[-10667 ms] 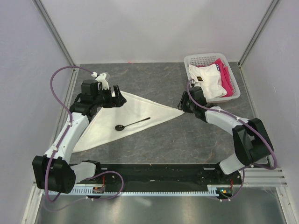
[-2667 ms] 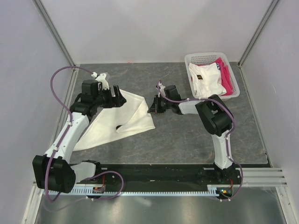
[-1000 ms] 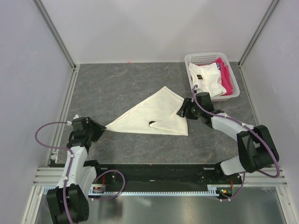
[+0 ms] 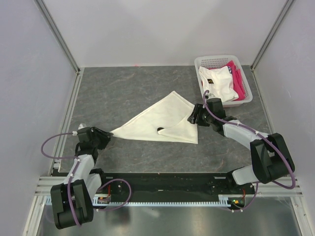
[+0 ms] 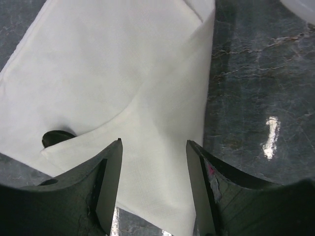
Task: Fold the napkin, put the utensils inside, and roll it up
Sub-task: Fold the napkin
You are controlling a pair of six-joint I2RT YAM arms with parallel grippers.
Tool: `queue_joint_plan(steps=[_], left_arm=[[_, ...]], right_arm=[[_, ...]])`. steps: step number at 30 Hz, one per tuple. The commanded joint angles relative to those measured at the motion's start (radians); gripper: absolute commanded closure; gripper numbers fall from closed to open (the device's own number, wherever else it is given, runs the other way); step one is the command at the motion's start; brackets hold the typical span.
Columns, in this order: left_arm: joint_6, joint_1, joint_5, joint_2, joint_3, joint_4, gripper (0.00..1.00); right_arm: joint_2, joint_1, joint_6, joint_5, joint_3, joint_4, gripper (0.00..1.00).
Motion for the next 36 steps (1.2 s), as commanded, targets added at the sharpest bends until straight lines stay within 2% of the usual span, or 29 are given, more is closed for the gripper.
queue_joint_plan(steps=[1,5,15,19,23,31,36], left_arm=[[-0.044,0.005,0.032,-0.034,-0.026,0.077,0.51],[-0.047,0.008,0.032,-0.054,-0.036,0.085,0.49],[-0.052,0.020,0.037,-0.022,-0.036,0.113,0.47],[-0.055,0.022,0.060,-0.036,-0.049,0.142,0.53],[-0.056,0.022,0.058,-0.059,-0.064,0.157,0.54],[-0.060,0.025,0.058,0.005,-0.059,0.175,0.59],[-0.061,0.025,0.048,0.007,-0.061,0.166,0.65]], right_arm=[[-0.029,-0.006,-0.021,0.094,-0.002,-0.045,0.37],[-0.021,-0.041,-0.027,0.150,-0.002,-0.078,0.36],[-0.030,-0.063,-0.042,0.144,-0.014,-0.085,0.35],[-0.023,-0.063,-0.042,0.125,-0.016,-0.077,0.35],[-0.013,-0.061,-0.042,0.119,-0.018,-0.069,0.34],[-0.018,-0.061,-0.042,0.107,-0.022,-0.062,0.34],[-0.015,-0.063,-0.045,0.105,-0.024,-0.060,0.34]])
